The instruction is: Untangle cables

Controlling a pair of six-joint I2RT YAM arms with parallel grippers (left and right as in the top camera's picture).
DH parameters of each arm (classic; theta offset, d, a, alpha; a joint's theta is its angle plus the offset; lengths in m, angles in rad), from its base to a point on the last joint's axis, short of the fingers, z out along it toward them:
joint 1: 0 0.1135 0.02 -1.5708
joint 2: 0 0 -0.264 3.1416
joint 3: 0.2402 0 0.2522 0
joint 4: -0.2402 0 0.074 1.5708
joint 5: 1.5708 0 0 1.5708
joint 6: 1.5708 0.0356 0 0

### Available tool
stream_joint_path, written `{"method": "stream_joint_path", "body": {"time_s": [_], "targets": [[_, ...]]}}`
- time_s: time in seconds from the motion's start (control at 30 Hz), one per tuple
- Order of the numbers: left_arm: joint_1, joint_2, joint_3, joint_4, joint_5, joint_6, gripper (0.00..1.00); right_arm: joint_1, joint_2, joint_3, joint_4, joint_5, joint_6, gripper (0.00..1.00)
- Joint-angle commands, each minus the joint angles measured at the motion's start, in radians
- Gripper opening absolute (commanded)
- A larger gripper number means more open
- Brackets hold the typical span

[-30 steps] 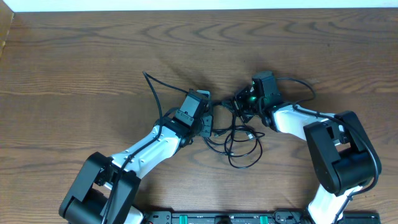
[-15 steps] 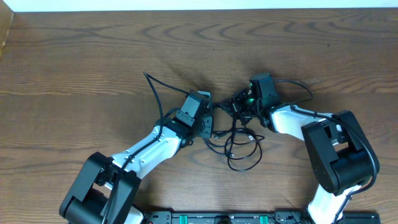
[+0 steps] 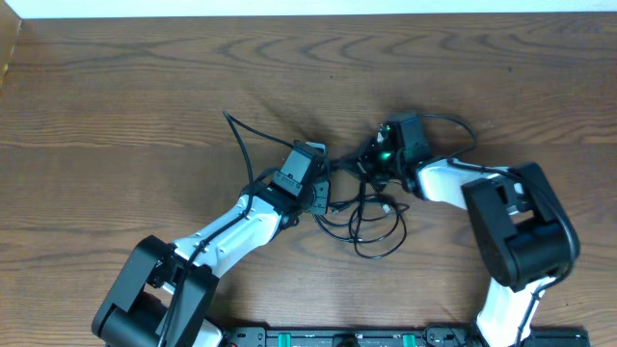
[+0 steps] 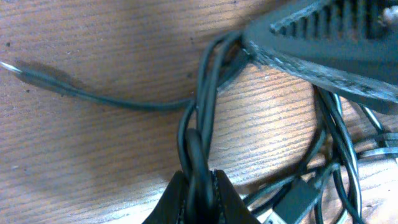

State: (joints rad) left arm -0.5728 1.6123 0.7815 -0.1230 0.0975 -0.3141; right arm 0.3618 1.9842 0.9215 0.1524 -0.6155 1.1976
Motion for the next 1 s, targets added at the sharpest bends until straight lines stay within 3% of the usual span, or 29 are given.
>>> {"method": "stream_joint_path", "body": {"time_s": [0.0, 0.2, 0.37, 0.53, 0.67, 0.73, 0.87, 0.97], "targets": [[-0.001, 0.002, 0.008, -0.003, -0.163, 0.014, 0.08, -0.121, -0.070, -0.035, -0.175, -0.014, -0.323, 0.01], [0.000, 0.002, 0.008, -0.003, -0.229, 0.014, 0.08, -0.314, -0.292, -0.035, -0.501, -0.021, -0.623, 0.01], [-0.001, 0.002, 0.008, -0.003, -0.179, 0.014, 0.08, -0.389, -0.396, -0.035, -0.618, 0.029, -0.679, 0.02], [-0.001, 0.002, 0.008, -0.003, -0.127, 0.014, 0.08, -0.262, -0.370, -0.035, -0.560, 0.032, -0.657, 0.18], [-0.001, 0.002, 0.008, -0.003, -0.127, 0.014, 0.08, -0.115, -0.312, -0.035, -0.367, 0.061, -0.593, 0.34], [-0.001, 0.002, 0.008, -0.003, -0.127, 0.014, 0.08, -0.064, -0.274, -0.035, -0.271, 0.147, -0.745, 0.31], [-0.001, 0.002, 0.008, -0.003, -0.127, 0.014, 0.08, -0.034, -0.248, -0.035, -0.243, 0.293, -1.042, 0.31], [-0.001, 0.002, 0.008, 0.000, -0.074, 0.042, 0.08, -0.035, -0.251, -0.035, -0.193, 0.245, -1.119, 0.30]]}}
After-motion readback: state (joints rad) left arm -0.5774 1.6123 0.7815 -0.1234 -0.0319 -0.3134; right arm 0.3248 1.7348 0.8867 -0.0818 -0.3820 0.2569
